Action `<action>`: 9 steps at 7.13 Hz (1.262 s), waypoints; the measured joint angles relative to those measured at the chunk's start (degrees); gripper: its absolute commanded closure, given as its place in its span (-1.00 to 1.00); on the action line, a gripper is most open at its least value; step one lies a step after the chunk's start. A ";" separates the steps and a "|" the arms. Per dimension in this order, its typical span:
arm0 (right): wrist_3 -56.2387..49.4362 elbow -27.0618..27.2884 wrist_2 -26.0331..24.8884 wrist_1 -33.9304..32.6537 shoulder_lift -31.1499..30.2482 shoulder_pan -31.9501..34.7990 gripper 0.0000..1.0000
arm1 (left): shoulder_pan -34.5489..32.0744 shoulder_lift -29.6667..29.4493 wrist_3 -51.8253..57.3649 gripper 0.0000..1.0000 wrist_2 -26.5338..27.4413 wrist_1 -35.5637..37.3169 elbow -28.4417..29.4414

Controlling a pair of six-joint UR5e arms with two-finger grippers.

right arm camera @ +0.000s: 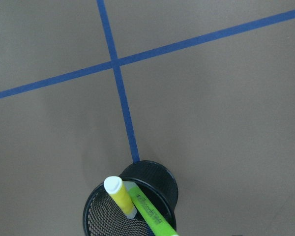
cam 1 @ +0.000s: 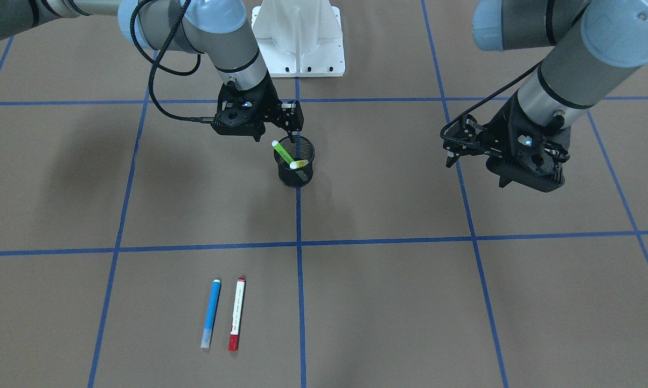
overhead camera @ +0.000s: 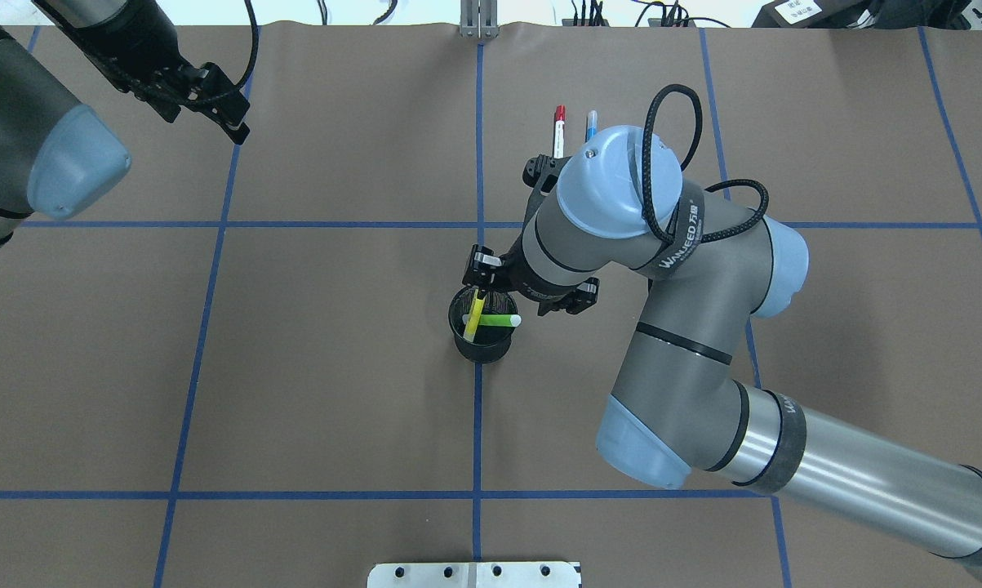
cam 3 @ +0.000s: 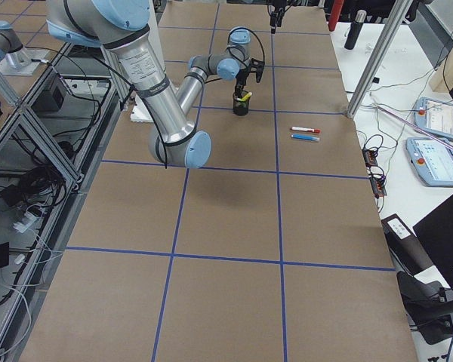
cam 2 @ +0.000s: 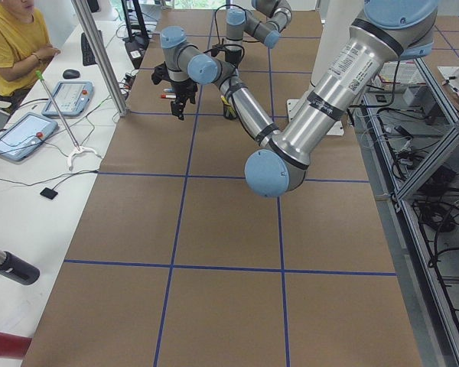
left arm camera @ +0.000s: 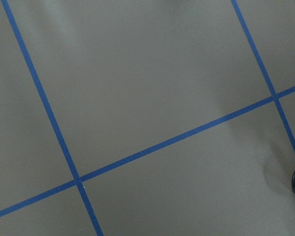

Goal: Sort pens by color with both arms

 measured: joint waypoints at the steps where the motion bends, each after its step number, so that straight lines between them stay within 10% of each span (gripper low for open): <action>1: 0.63 0.01 -2.38 2.93 -1.06 -1.04 -0.03 | 0.00 0.00 -0.02 -0.98 -0.03 0.02 0.00; 8: -0.15 -0.49 -7.55 8.13 -4.18 -4.10 0.11 | 0.17 0.01 -0.38 -0.98 -0.07 -0.08 0.08; 9: -0.17 -0.50 -7.54 8.48 -4.29 -4.28 0.41 | 0.17 0.01 -0.38 -0.98 -0.11 -0.12 0.16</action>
